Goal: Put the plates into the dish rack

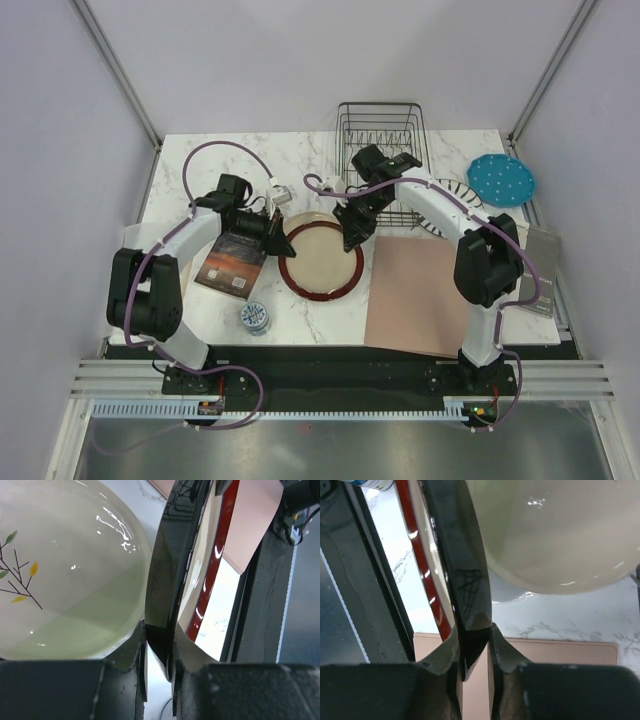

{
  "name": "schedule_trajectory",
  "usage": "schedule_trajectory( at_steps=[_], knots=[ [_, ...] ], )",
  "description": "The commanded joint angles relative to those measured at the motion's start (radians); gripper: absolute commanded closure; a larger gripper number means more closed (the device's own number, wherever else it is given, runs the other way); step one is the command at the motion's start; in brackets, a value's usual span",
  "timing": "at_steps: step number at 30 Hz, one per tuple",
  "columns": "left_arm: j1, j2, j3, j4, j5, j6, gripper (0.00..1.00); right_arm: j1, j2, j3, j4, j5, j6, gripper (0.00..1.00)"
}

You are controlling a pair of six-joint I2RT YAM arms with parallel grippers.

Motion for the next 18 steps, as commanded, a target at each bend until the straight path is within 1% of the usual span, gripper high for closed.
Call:
schedule_trajectory(
  at_steps=[1, 2, 5, 6, 7, 8, 9, 10, 11, 12, 14, 15, 17, 18],
  knots=[
    [0.002, -0.011, 0.044, 0.087, 0.104, -0.058, 0.94, -0.011, -0.01, 0.027, -0.005, -0.089, -0.03, 0.94],
    [0.002, -0.013, 0.041, 0.108, 0.099, -0.063, 0.93, -0.016, -0.016, 0.027, 0.007, -0.094, -0.017, 1.0],
    [0.002, -0.031, 0.013, 0.188, 0.055, -0.11, 0.72, -0.037, -0.035, 0.047, 0.035, -0.095, 0.024, 1.0],
    [0.008, -0.046, 0.006, 0.214, 0.037, -0.138, 0.59, -0.046, -0.036, 0.086, 0.036, -0.088, 0.038, 1.0],
    [0.013, -0.065, -0.01, 0.237, 0.003, -0.151, 0.53, -0.078, -0.038, 0.114, 0.03, -0.08, 0.055, 1.0],
    [0.031, -0.112, -0.011, 0.269, -0.015, -0.162, 0.39, -0.097, -0.038, 0.146, 0.029, -0.077, 0.093, 1.0],
    [0.04, -0.138, -0.011, 0.274, -0.032, -0.175, 0.34, -0.117, -0.035, 0.224, 0.025, -0.071, 0.114, 1.0],
    [0.051, -0.164, 0.005, 0.272, -0.063, -0.178, 0.32, -0.161, -0.023, 0.27, 0.021, -0.066, 0.137, 1.0],
    [0.063, -0.221, 0.015, 0.272, -0.068, -0.179, 0.28, -0.181, -0.012, 0.322, 0.015, -0.062, 0.153, 1.0],
    [0.085, -0.249, 0.024, 0.269, -0.077, -0.179, 0.22, -0.201, 0.002, 0.432, 0.007, -0.06, 0.186, 1.0],
    [0.096, -0.304, 0.042, 0.26, -0.12, -0.173, 0.18, -0.249, 0.042, 0.534, 0.002, -0.042, 0.228, 1.0],
    [0.099, -0.348, 0.044, 0.26, -0.144, -0.17, 0.13, -0.261, 0.054, 0.624, 0.004, -0.034, 0.271, 1.0],
    [0.099, -0.375, 0.038, 0.263, -0.19, -0.165, 0.11, -0.284, 0.085, 0.691, 0.047, -0.005, 0.334, 1.0],
    [0.099, -0.384, 0.036, 0.265, -0.198, -0.172, 0.11, -0.293, 0.085, 0.694, 0.088, 0.06, 0.378, 1.0]
  ],
)
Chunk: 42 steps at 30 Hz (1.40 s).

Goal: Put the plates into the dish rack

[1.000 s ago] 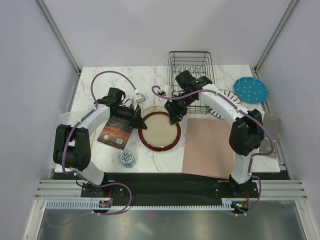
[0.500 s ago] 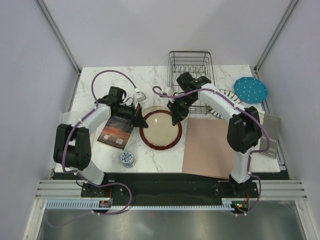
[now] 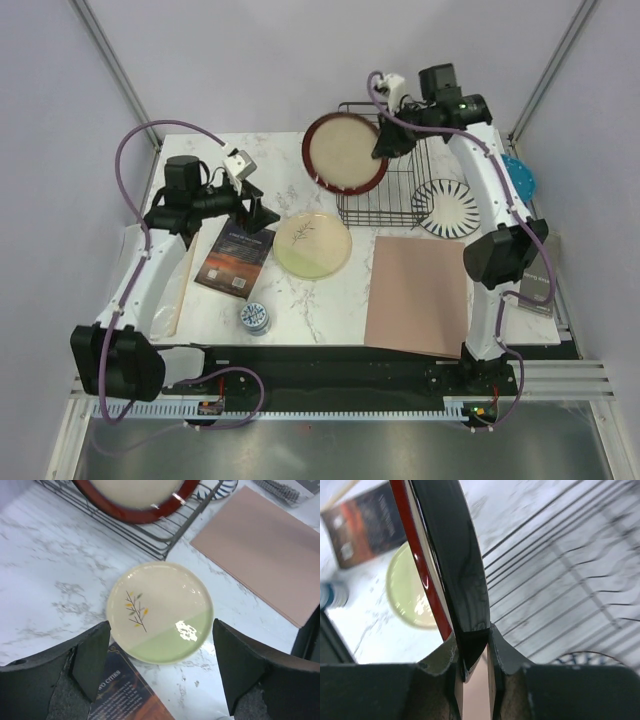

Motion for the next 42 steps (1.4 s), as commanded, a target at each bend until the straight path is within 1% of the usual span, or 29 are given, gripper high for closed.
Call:
schedule_trajectory(
  at_steps=[1, 2, 3, 4, 5, 6, 7, 8, 9, 10, 11, 12, 13, 19, 20, 22, 24, 27, 37, 41, 42],
  knots=[
    [-0.004, -0.069, 0.027, 0.056, -0.092, -0.039, 0.11, -0.053, -0.028, 0.132, 0.226, 0.05, 0.268, 1.0],
    [-0.004, -0.062, 0.027, 0.061, -0.093, -0.05, 0.11, -0.059, -0.044, 0.103, 0.292, 0.095, 0.307, 1.0],
    [-0.004, -0.046, 0.028, 0.065, -0.093, -0.071, 0.11, -0.061, -0.087, 0.024, 0.361, 0.186, 0.339, 1.0],
    [-0.004, -0.038, 0.034, 0.068, -0.083, -0.083, 0.11, -0.061, -0.107, -0.02, 0.497, 0.24, 0.384, 1.0],
    [-0.004, -0.03, 0.037, 0.083, -0.081, -0.099, 0.11, -0.061, -0.126, -0.058, 0.56, 0.283, 0.398, 1.0],
    [-0.004, -0.024, 0.04, 0.094, -0.08, -0.129, 0.12, -0.061, -0.155, -0.124, 0.62, 0.439, 0.419, 1.0],
    [-0.004, -0.013, 0.04, 0.11, -0.083, -0.143, 0.12, -0.041, -0.164, -0.146, 0.718, 0.545, 0.441, 1.0],
    [-0.004, -0.01, 0.039, 0.136, -0.083, -0.155, 0.12, -0.021, -0.166, -0.155, 0.746, 0.666, 0.436, 1.0],
    [-0.004, -0.009, 0.034, 0.154, -0.084, -0.178, 0.12, 0.002, -0.149, -0.147, 0.765, 0.821, 0.43, 1.0],
    [-0.004, -0.01, 0.024, 0.169, -0.084, -0.188, 0.12, 0.042, -0.138, -0.138, 0.805, 1.038, 0.418, 1.0],
    [-0.004, -0.01, 0.018, 0.195, -0.086, -0.197, 0.12, 0.053, -0.123, -0.129, 0.82, 1.107, 0.368, 1.0],
    [-0.004, -0.009, 0.007, 0.205, -0.084, -0.206, 0.12, 0.059, -0.094, -0.102, 0.834, 1.15, 0.367, 1.0],
    [-0.004, -0.006, 0.001, 0.211, -0.081, -0.209, 0.12, 0.057, -0.079, -0.085, 0.833, 1.225, 0.367, 1.0],
    [-0.004, 0.004, -0.03, 0.232, -0.075, -0.209, 0.12, 0.057, -0.014, -0.046, 0.845, 1.336, 0.297, 1.0],
    [-0.004, 0.01, -0.03, 0.232, -0.075, -0.208, 0.12, 0.057, 0.006, -0.032, 0.839, 1.38, 0.288, 1.0],
    [-0.004, 0.011, -0.032, 0.231, -0.066, -0.209, 0.12, 0.056, 0.024, -0.019, 0.794, 1.396, 0.289, 1.0],
    [-0.004, 0.019, -0.03, 0.234, -0.06, -0.209, 0.12, 0.057, 0.044, -0.014, 0.747, 1.388, 0.31, 1.0],
    [-0.002, 0.034, -0.026, 0.234, -0.058, -0.209, 0.12, 0.056, 0.063, -0.015, 0.721, 1.385, 0.324, 1.0],
    [-0.002, 0.065, -0.019, 0.232, -0.057, -0.212, 0.12, 0.048, 0.135, 0.011, 0.71, 1.382, 0.333, 1.0],
    [-0.002, 0.067, -0.019, 0.231, -0.057, -0.215, 0.12, 0.039, 0.168, 0.014, 0.688, 1.375, 0.358, 1.0],
    [-0.002, 0.067, -0.019, 0.232, -0.058, -0.218, 0.12, 0.033, 0.175, 0.017, 0.673, 1.373, 0.387, 1.0]
  ],
)
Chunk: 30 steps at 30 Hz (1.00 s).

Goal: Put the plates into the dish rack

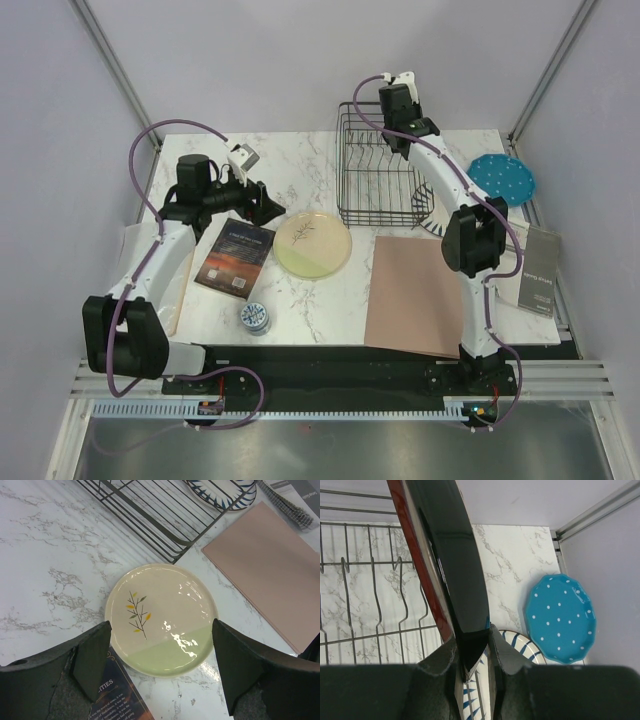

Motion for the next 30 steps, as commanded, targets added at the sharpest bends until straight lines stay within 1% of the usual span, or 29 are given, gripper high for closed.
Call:
schedule_trajectory(
  at_steps=[1, 4, 5, 7, 12, 17, 24, 30],
  knots=[
    [0.002, 0.003, 0.012, 0.036, 0.018, -0.032, 0.12, -0.016, -0.002, 0.094, 0.082, 0.061, 0.075, 1.0],
    [0.002, 0.009, 0.012, 0.031, 0.019, -0.032, 0.12, -0.019, 0.026, 0.114, 0.053, 0.067, 0.123, 1.0],
    [0.002, 0.011, 0.012, 0.032, 0.022, -0.034, 0.12, -0.019, 0.032, 0.125, 0.034, 0.09, 0.141, 1.0],
    [0.001, 0.017, 0.013, 0.031, 0.027, -0.034, 0.12, -0.019, 0.023, 0.134, 0.033, 0.09, 0.176, 1.0],
    [0.002, 0.037, 0.02, 0.031, 0.044, -0.04, 0.12, -0.014, -0.005, 0.172, 0.088, 0.106, 0.13, 1.0],
    [0.002, 0.068, 0.038, 0.046, 0.064, -0.06, 0.12, -0.011, -0.015, 0.119, 0.079, 0.128, 0.124, 1.0],
    [0.002, 0.074, 0.043, 0.051, 0.062, -0.051, 0.12, -0.01, 0.015, 0.1, 0.043, 0.073, 0.123, 1.0],
    [0.002, 0.074, 0.026, 0.052, 0.045, -0.071, 0.12, -0.005, 0.077, 0.084, -0.013, 0.037, 0.178, 1.0]
  ],
)
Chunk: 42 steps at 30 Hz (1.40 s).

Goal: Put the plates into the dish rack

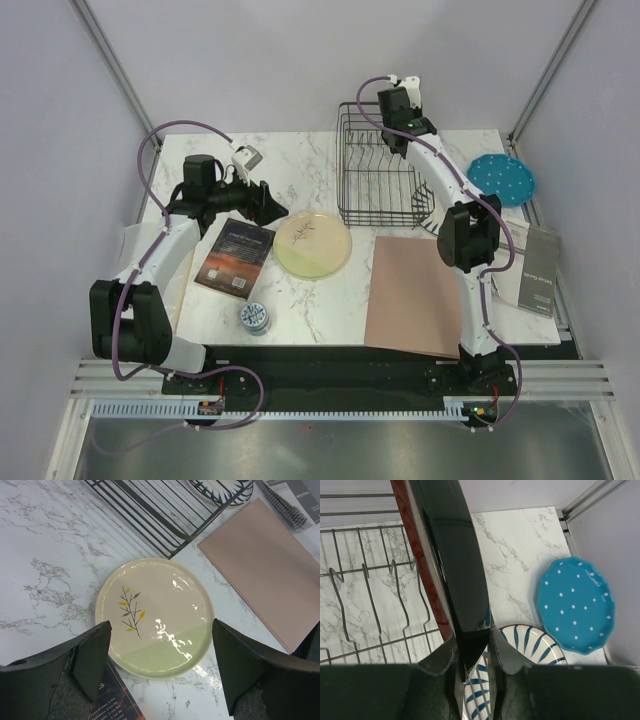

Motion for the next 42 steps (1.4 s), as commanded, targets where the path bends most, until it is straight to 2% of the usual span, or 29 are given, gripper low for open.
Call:
schedule_trajectory(
  at_steps=[1, 3, 4, 5, 8, 11, 15, 18, 22, 23, 26, 29, 30, 34, 39, 42],
  knots=[
    [0.002, -0.003, 0.018, 0.038, 0.014, -0.048, 0.12, 0.006, 0.025, 0.014, 0.05, 0.004, 0.059, 1.0],
    [0.002, 0.002, 0.017, 0.039, -0.011, -0.065, 0.12, 0.012, 0.031, 0.012, 0.049, -0.004, 0.052, 0.97],
    [0.002, 0.003, 0.015, 0.038, -0.015, -0.07, 0.12, 0.013, 0.03, 0.009, 0.047, -0.009, 0.049, 0.89],
    [0.002, 0.006, 0.012, 0.038, -0.029, -0.073, 0.12, 0.015, 0.027, 0.005, 0.047, -0.012, 0.046, 0.71],
    [0.002, 0.028, 0.01, 0.039, -0.064, -0.089, 0.12, 0.017, -0.011, -0.026, 0.05, -0.019, 0.036, 0.41],
    [0.002, 0.069, 0.017, 0.036, -0.078, -0.096, 0.12, 0.018, -0.067, -0.061, 0.053, -0.018, 0.035, 0.34],
    [0.002, 0.126, 0.018, 0.041, -0.101, -0.093, 0.13, 0.035, -0.16, -0.097, 0.053, -0.01, 0.029, 0.29],
    [0.002, 0.183, 0.024, 0.021, -0.127, -0.054, 0.13, 0.059, -0.31, -0.175, 0.049, -0.036, 0.033, 0.22],
    [0.002, 0.258, 0.076, -0.04, -0.164, 0.001, 0.14, 0.067, -0.459, -0.374, -0.035, -0.31, 0.084, 0.18],
    [0.002, 0.288, 0.084, -0.045, -0.163, 0.006, 0.15, 0.069, -0.485, -0.418, -0.043, -0.496, 0.084, 0.18],
    [0.001, 0.354, 0.131, -0.045, -0.152, 0.012, 0.18, 0.069, -0.573, -0.598, -0.046, -0.796, 0.053, 0.18],
    [0.001, 0.417, 0.205, -0.075, -0.166, 0.004, 0.22, 0.067, -0.656, -0.79, -0.008, -0.913, 0.114, 0.19],
    [0.001, 0.455, 0.222, -0.1, -0.164, 0.013, 0.24, 0.067, -0.71, -0.899, 0.015, -0.977, 0.13, 0.19],
    [0.001, 0.531, 0.277, -0.144, -0.14, 0.015, 0.31, 0.067, -0.83, -1.141, 0.221, -1.091, 0.255, 0.2],
    [0.001, 0.618, 0.355, -0.232, -0.14, 0.016, 0.34, 0.067, -0.841, -1.258, 0.288, -1.102, 0.317, 0.2],
    [0.001, 0.673, 0.421, -0.299, -0.137, 0.027, 0.4, 0.066, -0.866, -1.319, 0.361, -1.107, 0.343, 0.21]
  ],
)
